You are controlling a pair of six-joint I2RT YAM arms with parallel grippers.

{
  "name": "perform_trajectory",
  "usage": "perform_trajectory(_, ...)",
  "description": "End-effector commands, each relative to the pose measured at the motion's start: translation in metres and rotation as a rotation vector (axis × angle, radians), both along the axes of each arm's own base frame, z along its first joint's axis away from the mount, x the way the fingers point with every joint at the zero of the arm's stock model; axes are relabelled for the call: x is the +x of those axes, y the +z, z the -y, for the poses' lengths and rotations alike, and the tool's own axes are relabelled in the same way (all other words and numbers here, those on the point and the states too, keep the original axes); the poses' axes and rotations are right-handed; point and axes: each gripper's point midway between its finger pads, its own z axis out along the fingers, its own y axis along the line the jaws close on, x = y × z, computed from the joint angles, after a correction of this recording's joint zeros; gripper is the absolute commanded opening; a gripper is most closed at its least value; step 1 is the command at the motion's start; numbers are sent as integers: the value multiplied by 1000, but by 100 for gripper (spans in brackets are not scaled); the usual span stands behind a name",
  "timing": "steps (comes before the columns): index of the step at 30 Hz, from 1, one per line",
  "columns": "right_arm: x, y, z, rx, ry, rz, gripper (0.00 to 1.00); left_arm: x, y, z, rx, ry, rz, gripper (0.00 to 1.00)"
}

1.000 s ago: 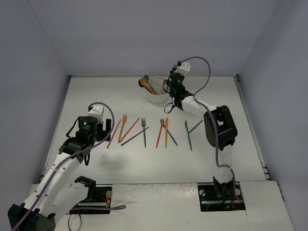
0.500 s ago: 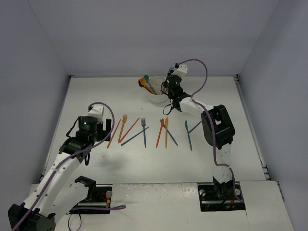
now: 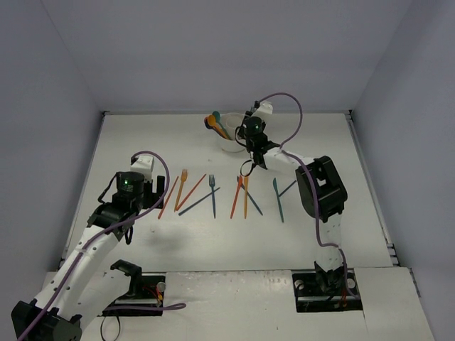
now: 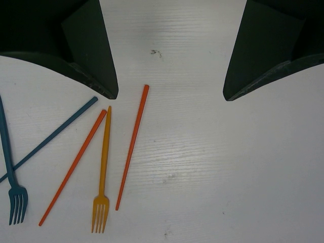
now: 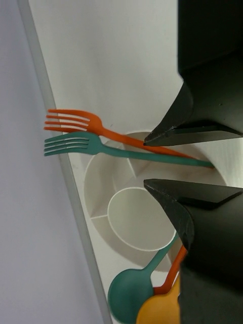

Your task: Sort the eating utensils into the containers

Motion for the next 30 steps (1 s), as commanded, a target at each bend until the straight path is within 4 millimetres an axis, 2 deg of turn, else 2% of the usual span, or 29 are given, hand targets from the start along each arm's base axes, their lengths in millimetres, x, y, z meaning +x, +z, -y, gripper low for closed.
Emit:
perform_trajectory(1,-16,88,10,-14,-19,104,34,11,28,4,-23,-4,80,82)
perform_trajectory(3,-26,101,14,-51,-7,85,39,11,27,5,-24,-4,79,82)
perform_trajectory(5,-42,104,14,-102,19,43,46,11,29,5,-28,-4,82,82)
perform_trajectory(11,-95,79,-1,-222,164,-126,55,12,26,7,-35,-11,72,82)
perform_trajectory(14,-126,70,-28,-230,293,-185,56,12,25,8,-35,-11,65,82)
perform_trajectory(19,-177,30,-71,-241,426,-359,54,12,25,7,-31,-7,60,82)
perform_trajectory(22,-194,9,-91,-238,457,-424,51,12,24,8,-31,-8,56,82)
perform_trajectory(23,-195,9,-93,-236,459,-425,51,12,24,7,-31,-7,55,82)
perform_trajectory(26,-215,-18,-116,-244,498,-495,48,12,24,7,-31,-4,55,82)
perform_trajectory(30,-225,-46,-131,-266,508,-543,43,12,24,7,-31,-1,56,82)
